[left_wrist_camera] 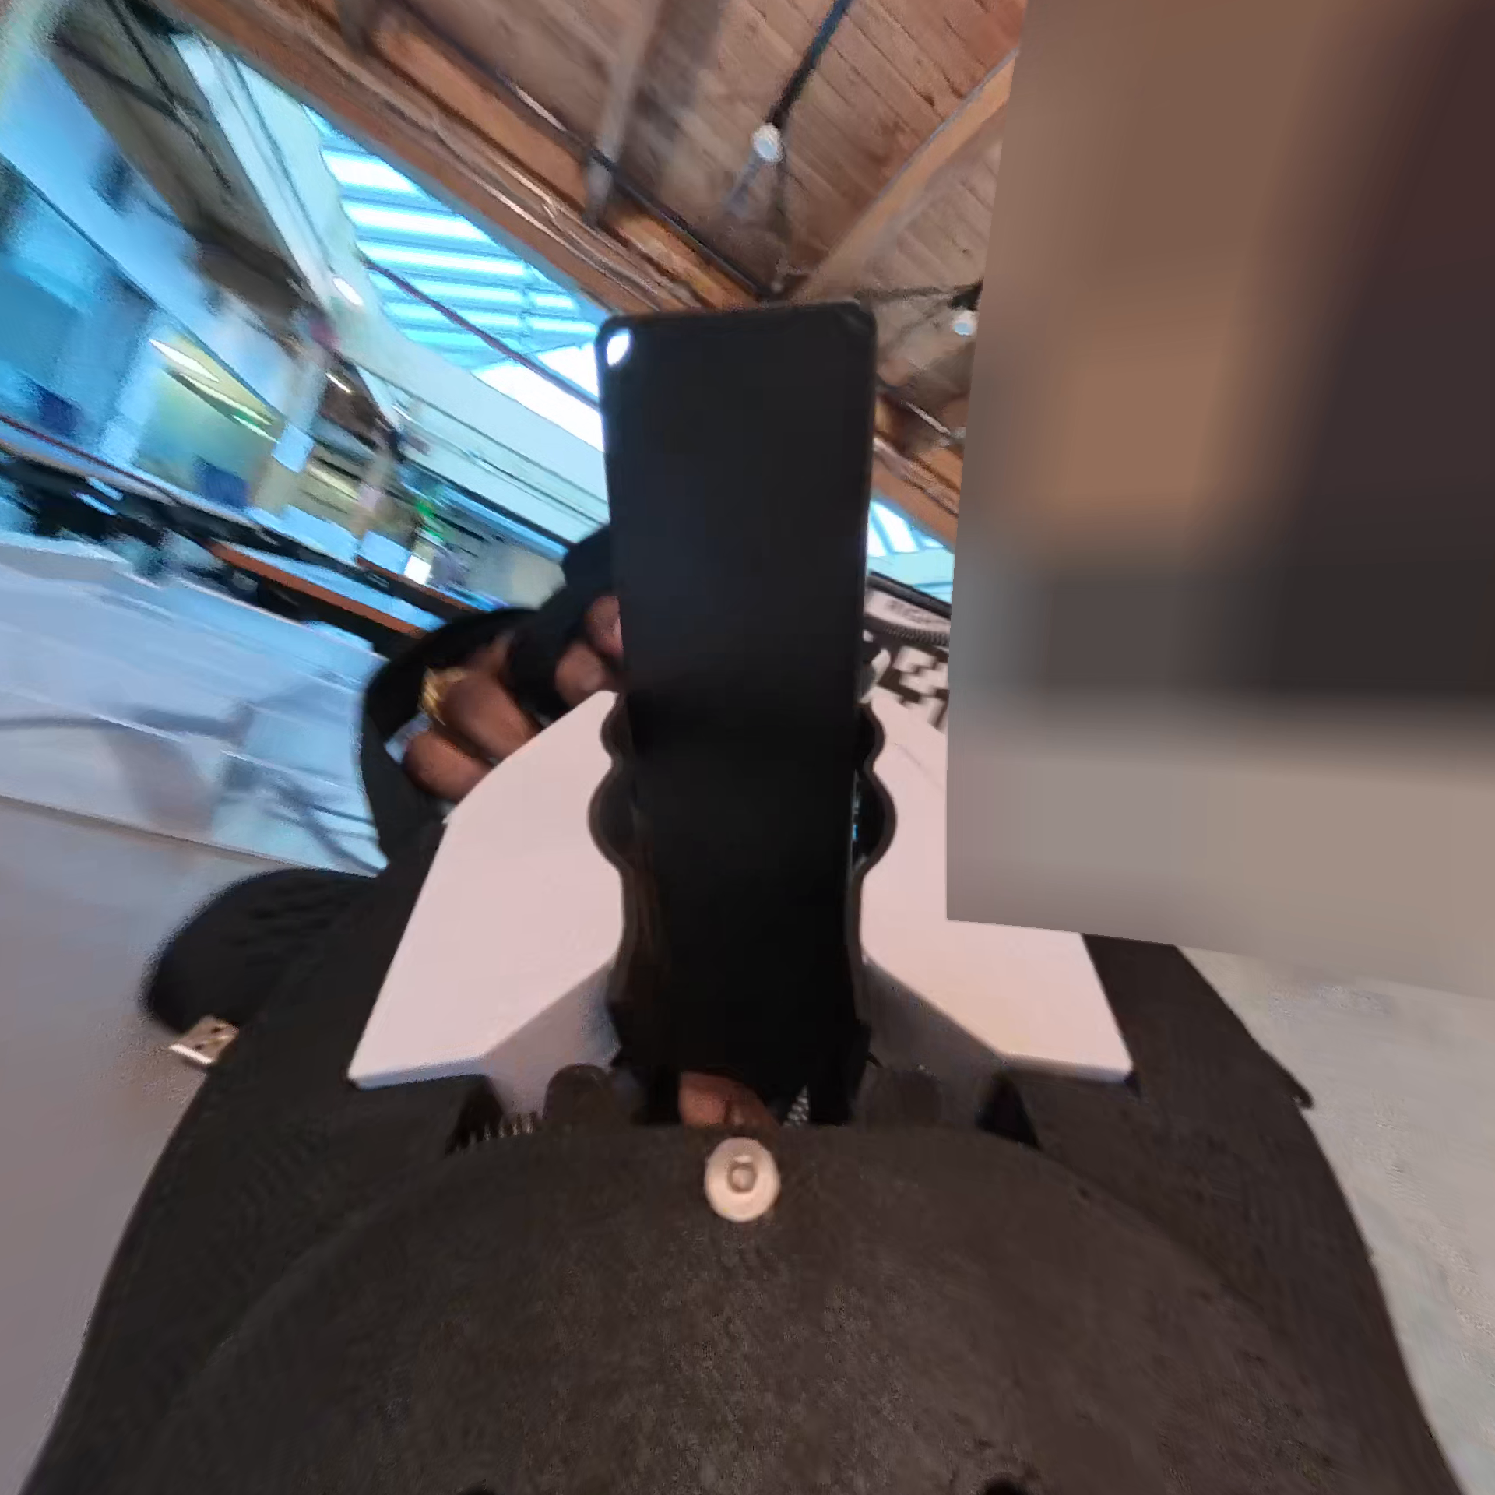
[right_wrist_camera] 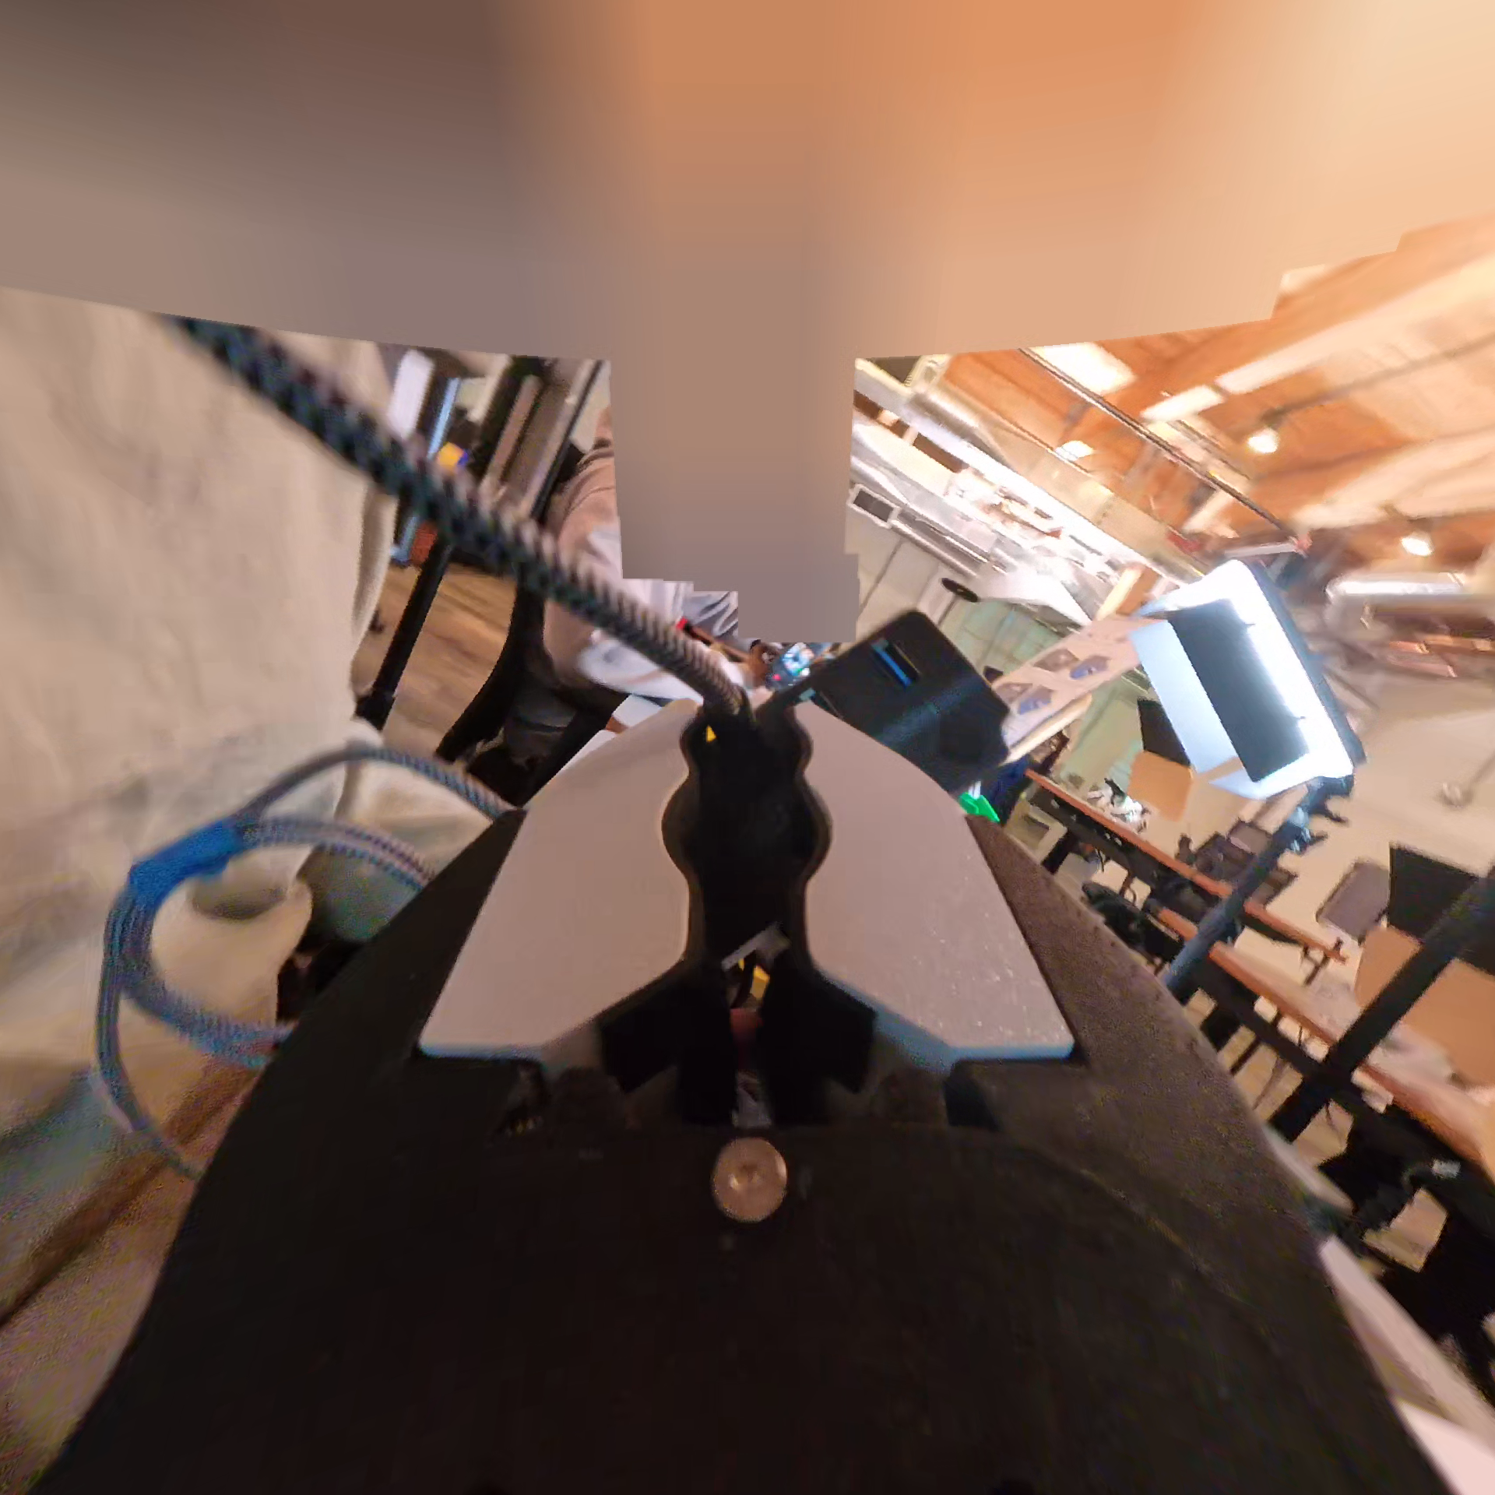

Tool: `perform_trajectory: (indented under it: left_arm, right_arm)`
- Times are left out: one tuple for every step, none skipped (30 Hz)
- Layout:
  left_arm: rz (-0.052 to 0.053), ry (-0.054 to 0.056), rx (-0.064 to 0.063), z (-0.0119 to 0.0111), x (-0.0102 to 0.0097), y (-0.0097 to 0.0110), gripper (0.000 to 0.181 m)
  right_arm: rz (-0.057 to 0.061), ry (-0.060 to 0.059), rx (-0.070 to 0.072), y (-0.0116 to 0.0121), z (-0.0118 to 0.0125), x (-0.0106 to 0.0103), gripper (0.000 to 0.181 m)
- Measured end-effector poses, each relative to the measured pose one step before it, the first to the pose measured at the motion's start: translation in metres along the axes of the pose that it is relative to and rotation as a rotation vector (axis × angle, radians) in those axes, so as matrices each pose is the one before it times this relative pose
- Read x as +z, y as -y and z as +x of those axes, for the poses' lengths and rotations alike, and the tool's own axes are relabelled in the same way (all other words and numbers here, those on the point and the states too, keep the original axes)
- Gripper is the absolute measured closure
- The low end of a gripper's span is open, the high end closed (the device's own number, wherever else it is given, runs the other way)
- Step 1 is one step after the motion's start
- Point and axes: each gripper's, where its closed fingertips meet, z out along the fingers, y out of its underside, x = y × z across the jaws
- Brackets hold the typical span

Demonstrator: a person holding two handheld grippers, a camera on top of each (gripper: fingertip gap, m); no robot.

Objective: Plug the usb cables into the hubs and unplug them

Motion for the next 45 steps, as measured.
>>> perform_trajectory:
  left_arm:
    - [0.0143, 0.0522, 0.0787, -0.00250, -0.00326, 0.00468, 0.127]
    - [0.0067, 0.0542, 0.0851, -0.00219, -0.00409, 0.00454, 0.128]
    - [0.0027, 0.0504, 0.0849, -0.00162, -0.00466, 0.00492, 0.127]
    - [0.0001, 0.0413, 0.0798, -0.00072, -0.00495, 0.00489, 0.128]
    - [-0.0211, 0.0423, 0.0717, -0.00209, -0.00444, 0.00267, 0.128]
    - [-0.0312, 0.0377, 0.0699, -0.00248, -0.00352, 0.00080, 0.128]
    - [-0.0269, 0.0287, 0.0621, -0.00215, -0.00236, -0.00002, 0.128]
    - [-0.0250, 0.0201, 0.0483, -0.00156, -0.00144, -0.00150, 0.128]
    - [-0.0141, 0.0100, 0.0272, -0.00073, -0.00063, -0.00181, 0.128]
    - [-0.0021, 0.0018, 0.0114, -0.00016, -0.00025, -0.00172, 0.128]
    - [0.0094, -0.0048, -0.0019, 0.00043, -0.00021, -0.00059, 0.128]
    - [0.0119, -0.0013, -0.0056, -0.00008, -0.00023, -0.00020, 0.128]
    - [0.0118, -0.0004, -0.0014, -0.00020, -0.00017, 0.00041, 0.128]
    - [0.0049, 0.0012, -0.0004, -0.00045, -0.00012, 0.00018, 0.128]
    - [-0.0075, -0.0038, 0.0001, 0.00032, 0.00007, -0.00108, 0.128]
    - [-0.0104, -0.0096, -0.0017, 0.00110, -0.00002, -0.00171, 0.128]
    - [-0.0050, -0.0138, -0.0088, 0.00174, -0.00007, -0.00169, 0.128]
    - [0.0053, -0.0171, -0.0222, 0.00166, -0.00029, -0.00071, 0.128]
    - [0.0132, -0.0346, -0.0395, 0.00303, -0.00054, 0.00067, 0.127]
    - [0.0127, -0.0367, -0.0379, 0.00344, -0.00019, 0.00142, 0.125]
    - [-0.0006, -0.0184, -0.0108, 0.00232, 0.00052, 0.00000, 0.125]
    - [-0.0056, -0.0008, 0.0198, 0.00124, 0.00036, -0.00091, 0.125]
    - [-0.0098, -0.0049, 0.0227, 0.00187, -0.00001, -0.00139, 0.125]
    - [-0.0091, -0.0080, 0.0077, 0.00155, -0.00012, -0.00121, 0.125]
    - [-0.0099, -0.0150, -0.0045, 0.00159, 0.00004, -0.00131, 0.124]
    - [-0.0110, -0.0232, -0.0114, 0.00257, 0.00043, -0.00158, 0.123]
    - [-0.0070, -0.0112, -0.0083, 0.00130, 0.00070, -0.00074, 0.118]
    - [-0.0035, -0.0046, 0.0044, 0.00100, 0.00061, -0.00014, 0.115]
    - [0.0000, -0.0033, 0.0115, 0.00111, 0.00018, 0.00010, 0.115]
    - [0.0002, 0.0036, 0.0105, 0.00003, -0.00022, -0.00003, 0.116]
    - [-0.0017, 0.0007, 0.0084, 0.00034, -0.00026, -0.00019, 0.120]
    - [-0.0017, 0.0007, 0.0102, 0.00049, -0.00012, -0.00022, 0.125]
    - [-0.0053, 0.0079, 0.0150, -0.00047, 0.00020, -0.00064, 0.126]
    - [-0.0047, 0.0079, 0.0115, -0.00051, 0.00027, 0.00007, 0.126]
    - [0.0043, 0.0124, 0.0131, -0.00109, 0.00012, 0.00181, 0.126]
    - [0.0201, 0.0184, 0.0154, -0.00198, -0.00025, 0.00331, 0.126]
    - [0.0263, 0.0295, 0.0185, -0.00346, -0.00116, 0.00412, 0.126]
    - [0.0244, 0.0201, 0.0097, -0.00281, -0.00160, 0.00410, 0.126]
    - [0.0165, 0.0018, -0.0042, -0.00104, -0.00154, 0.00305, 0.126]
    - [0.0127, -0.0054, -0.0089, 0.00011, -0.00137, 0.00232, 0.126]
    - [0.0020, -0.0120, -0.0099, 0.00082, -0.00109, 0.00062, 0.126]
    - [-0.0098, -0.0078, -0.0089, 0.00045, -0.00077, -0.00097, 0.126]
    - [-0.0261, -0.0068, 0.0017, 0.00073, -0.00016, -0.00334, 0.126]
    - [-0.0292, -0.0105, 0.0007, 0.00132, 0.00017, -0.00391, 0.126]
    - [-0.0100, -0.0043, -0.0032, 0.00050, 0.00023, -0.00154, 0.126]
  right_arm:
    - [0.0124, -0.0435, 0.0430, -0.00099, 0.00457, -0.00197, 0.160]
    - [0.0234, -0.0426, 0.0431, 0.00032, 0.00420, -0.00352, 0.157]
    - [0.0273, -0.0435, 0.0468, 0.00085, 0.00445, -0.00457, 0.157]
    - [0.0198, -0.0411, 0.0488, 0.00043, 0.00436, -0.00461, 0.157]
    - [0.0029, -0.0315, 0.0444, -0.00122, 0.00284, -0.00312, 0.155]
    - [-0.0130, -0.0168, 0.0356, -0.00309, 0.00030, -0.00082, 0.154]
    - [-0.0151, -0.0032, 0.0295, -0.00346, -0.00188, 0.00167, 0.153]
    - [-0.0152, 0.0044, 0.0260, -0.00361, -0.00302, 0.00394, 0.150]
    - [-0.0239, 0.0032, 0.0178, -0.00489, -0.00258, 0.00493, 0.149]
    - [-0.0250, -0.0008, 0.0061, -0.00447, -0.00147, 0.00477, 0.149]
    - [-0.0156, -0.0053, -0.0040, -0.00271, -0.00045, 0.00373, 0.155]
    - [-0.0046, -0.0134, -0.0065, -0.00102, 0.00132, 0.00234, 0.165]
    - [0.0027, -0.0083, -0.0020, 0.00009, 0.00116, 0.00095, 0.165]
    - [0.0025, 0.0025, 0.0037, -0.00023, 0.00016, -0.00005, 0.165]
    - [-0.0012, 0.0088, 0.0040, -0.00078, -0.00073, -0.00068, 0.165]
    - [-0.0019, 0.0132, 0.0006, -0.00093, -0.00156, -0.00098, 0.166]
    - [-0.0007, 0.0133, 0.0021, -0.00104, -0.00167, -0.00076, 0.166]
    - [0.0023, 0.0170, 0.0100, -0.00076, -0.00208, -0.00080, 0.165]
    - [0.0071, 0.0213, 0.0165, -0.00039, -0.00223, -0.00066, 0.166]
    - [0.0088, 0.0193, 0.0160, -0.00012, -0.00202, -0.00059, 0.166]
    - [0.0102, 0.0135, 0.0117, -0.00011, -0.00142, -0.00042, 0.166]
    - [0.0088, 0.0138, 0.0102, 0.00014, -0.00150, -0.00041, 0.166]
    - [0.0038, 0.0154, 0.0104, -0.00023, -0.00171, -0.00037, 0.165]
    - [-0.0011, 0.0115, 0.0087, -0.00086, -0.00110, -0.00019, 0.166]
    - [-0.0040, 0.0126, 0.0094, -0.00125, -0.00119, -0.00010, 0.165]
    - [-0.0011, 0.0175, 0.0102, -0.00086, -0.00186, 0.00009, 0.165]
    - [0.0041, 0.0170, 0.0073, 0.00008, -0.00207, 0.00021, 0.166]
    - [0.0035, 0.0116, 0.0044, 0.00015, -0.00155, 0.00012, 0.165]
    - [0.0000, 0.0038, 0.0022, -0.00042, -0.00049, -0.00006, 0.166]
    - [-0.0013, -0.0037, 0.0006, -0.00055, 0.00040, -0.00024, 0.165]
    - [-0.0022, -0.0100, -0.0007, -0.00045, 0.00132, -0.00055, 0.166]
    - [-0.0030, -0.0079, -0.0031, -0.00032, 0.00103, -0.00062, 0.166]
    - [-0.0027, -0.0058, -0.0066, -0.00004, 0.00034, -0.00051, 0.166]
    - [-0.0024, -0.0112, -0.0140, 0.00051, 0.00052, -0.00012, 0.166]
    - [-0.0026, -0.0189, -0.0240, 0.00082, 0.00126, 0.00022, 0.166]
    - [-0.0046, -0.0276, -0.0304, 0.00090, 0.00209, 0.00077, 0.166]
    - [-0.0074, -0.0326, -0.0302, 0.00043, 0.00277, 0.00164, 0.165]
    - [-0.0059, -0.0249, -0.0212, 0.00025, 0.00188, 0.00225, 0.165]
    - [-0.0007, -0.0118, -0.0091, 0.00057, 0.00033, 0.00253, 0.165]
    - [0.0001, -0.0013, -0.0060, 0.00035, -0.00068, 0.00203, 0.165]
    - [-0.0054, 0.0061, -0.0037, -0.00040, -0.00081, 0.00095, 0.166]
    - [-0.0111, 0.0114, 0.0047, -0.00097, -0.00063, -0.00033, 0.166]
    - [-0.0144, 0.0164, 0.0079, -0.00125, -0.00089, -0.00131, 0.166]
    - [-0.0138, 0.0122, 0.0089, -0.00105, -0.00081, -0.00142, 0.166]
    - [-0.0040, 0.0070, 0.0172, -0.00026, -0.00066, -0.00024, 0.166]
